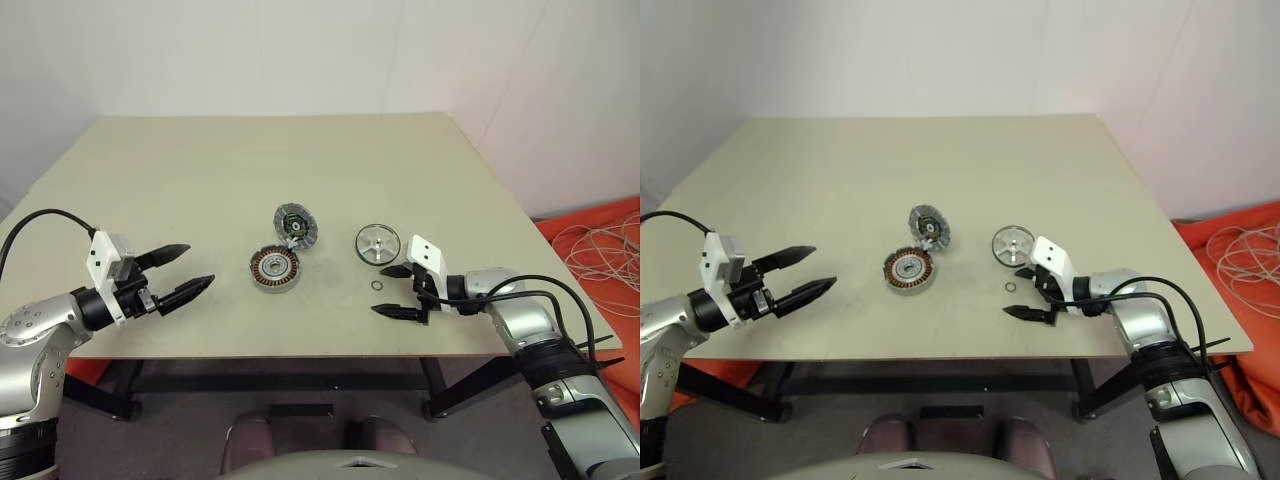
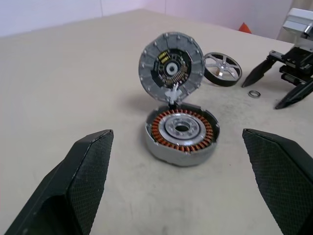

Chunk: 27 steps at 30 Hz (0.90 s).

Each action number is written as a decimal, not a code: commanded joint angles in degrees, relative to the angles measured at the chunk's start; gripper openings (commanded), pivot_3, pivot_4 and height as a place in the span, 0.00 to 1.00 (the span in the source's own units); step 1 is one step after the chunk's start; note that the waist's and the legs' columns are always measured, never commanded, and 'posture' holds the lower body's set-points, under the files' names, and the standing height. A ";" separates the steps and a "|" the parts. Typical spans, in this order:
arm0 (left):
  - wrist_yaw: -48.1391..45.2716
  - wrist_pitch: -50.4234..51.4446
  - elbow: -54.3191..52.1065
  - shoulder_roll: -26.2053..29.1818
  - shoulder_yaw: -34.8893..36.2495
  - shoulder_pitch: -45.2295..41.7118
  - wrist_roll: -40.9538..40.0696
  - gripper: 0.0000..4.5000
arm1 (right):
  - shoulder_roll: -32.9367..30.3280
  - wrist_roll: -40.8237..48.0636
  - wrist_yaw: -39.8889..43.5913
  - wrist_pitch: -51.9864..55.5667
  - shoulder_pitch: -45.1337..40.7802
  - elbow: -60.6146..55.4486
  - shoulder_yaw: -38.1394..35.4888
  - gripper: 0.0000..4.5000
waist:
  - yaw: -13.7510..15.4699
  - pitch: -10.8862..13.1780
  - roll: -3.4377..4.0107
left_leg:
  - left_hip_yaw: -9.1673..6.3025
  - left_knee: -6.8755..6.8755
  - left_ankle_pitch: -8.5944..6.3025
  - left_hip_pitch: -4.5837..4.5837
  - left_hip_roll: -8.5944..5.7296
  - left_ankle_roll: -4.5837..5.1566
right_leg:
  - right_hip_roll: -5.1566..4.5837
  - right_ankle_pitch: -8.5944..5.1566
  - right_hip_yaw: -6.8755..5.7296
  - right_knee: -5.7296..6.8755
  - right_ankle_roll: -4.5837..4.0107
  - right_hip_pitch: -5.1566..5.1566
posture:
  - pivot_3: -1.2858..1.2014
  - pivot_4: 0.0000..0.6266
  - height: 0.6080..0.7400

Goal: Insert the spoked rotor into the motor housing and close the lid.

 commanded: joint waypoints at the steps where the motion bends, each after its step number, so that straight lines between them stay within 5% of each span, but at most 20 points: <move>1: 0.07 -0.22 -1.13 1.59 0.92 0.38 -2.50 1.00 | 0.70 -1.01 -0.96 -0.94 -1.45 1.79 0.11 0.86 | 0.02 0.00 0.00 | 0.00 0.00 0.00 0.06 -0.01 0.00 | 0.00 0.00 0.01 0.00 0.00 0.08 | 0.52 0.00 1.00; 11: 1.48 -1.29 -1.10 2.55 1.10 2.66 -3.40 1.00 | 1.84 -1.59 -1.50 -1.21 -2.50 4.33 0.66 0.14 | 0.00 -0.03 -0.05 | 0.02 0.00 0.00 0.35 -0.01 0.00 | 0.00 -0.02 0.04 -0.01 0.03 0.32 | 0.52 0.00 1.00; 27: 3.16 -1.53 -2.58 3.10 0.78 6.24 -4.40 1.00 | 9.58 4.04 0.64 17.17 -10.64 -12.18 3.82 0.14 | -0.05 -0.03 -0.04 | 0.03 -0.09 0.00 0.30 0.02 -0.01 | 0.04 -0.01 0.07 0.00 0.02 0.19 | 0.52 0.00 1.00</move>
